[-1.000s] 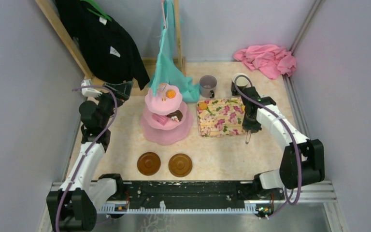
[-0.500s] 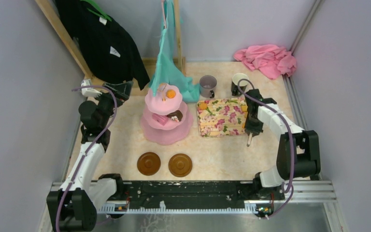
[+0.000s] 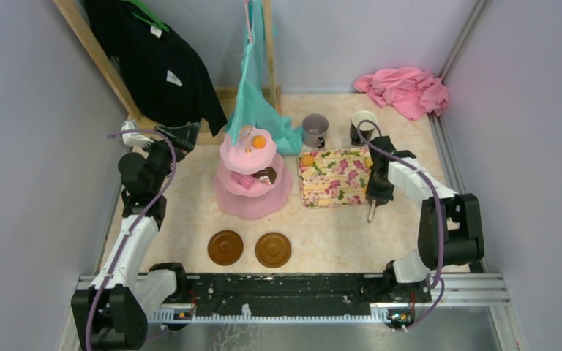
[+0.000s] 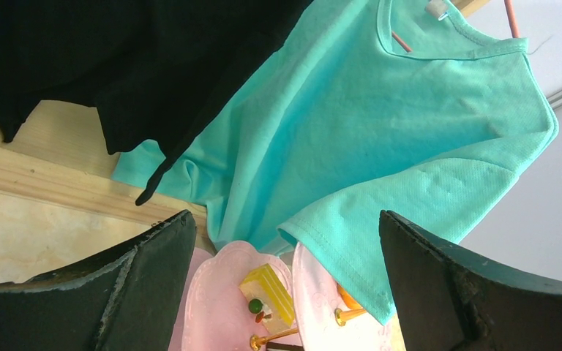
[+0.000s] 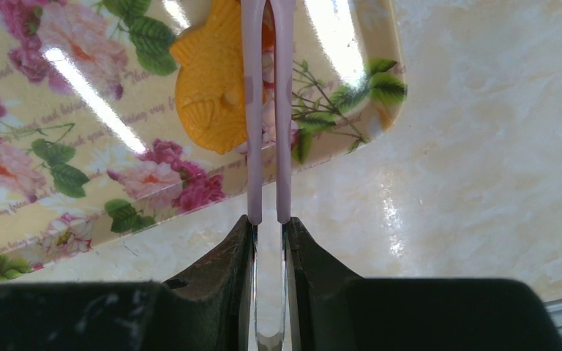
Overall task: Serve the afternoon tea
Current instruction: Adjust the desert at the desert table.
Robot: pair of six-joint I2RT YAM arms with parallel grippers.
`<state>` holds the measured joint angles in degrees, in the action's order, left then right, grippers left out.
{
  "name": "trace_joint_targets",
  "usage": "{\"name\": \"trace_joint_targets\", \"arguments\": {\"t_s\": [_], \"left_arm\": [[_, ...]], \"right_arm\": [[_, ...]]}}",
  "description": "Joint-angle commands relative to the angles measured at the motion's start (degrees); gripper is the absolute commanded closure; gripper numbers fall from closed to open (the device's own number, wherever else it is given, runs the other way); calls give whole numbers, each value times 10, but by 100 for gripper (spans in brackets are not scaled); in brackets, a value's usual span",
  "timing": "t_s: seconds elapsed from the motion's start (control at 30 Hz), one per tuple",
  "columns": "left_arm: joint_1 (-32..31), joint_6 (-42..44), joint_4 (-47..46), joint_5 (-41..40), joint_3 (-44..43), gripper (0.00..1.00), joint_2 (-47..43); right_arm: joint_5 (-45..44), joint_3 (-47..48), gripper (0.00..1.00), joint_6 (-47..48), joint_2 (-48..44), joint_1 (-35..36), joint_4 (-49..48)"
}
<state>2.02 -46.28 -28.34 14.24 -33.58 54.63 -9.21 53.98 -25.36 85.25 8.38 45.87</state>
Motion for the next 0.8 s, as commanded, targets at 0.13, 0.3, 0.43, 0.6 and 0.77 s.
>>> {"name": "trace_joint_targets", "arguments": {"t_s": [0.13, 0.3, 0.43, 0.6, 0.77], "left_arm": [[5, 1, -20, 8, -2, 1, -5], [7, 1, -19, 8, -3, 1, -6], [9, 2, -18, 9, -3, 1, -8], [10, 2, -17, 10, -4, 1, -6], [11, 1, -19, 12, -3, 1, -4]], "right_arm": [[19, 44, 91, -38, 28, 64, -18], [20, 73, 91, -54, 51, 96, -18], [9, 98, 92, -64, 66, 121, -11], [-28, 123, 94, -59, 37, 122, 13], [-46, 121, 94, -46, -4, 93, 29]]}}
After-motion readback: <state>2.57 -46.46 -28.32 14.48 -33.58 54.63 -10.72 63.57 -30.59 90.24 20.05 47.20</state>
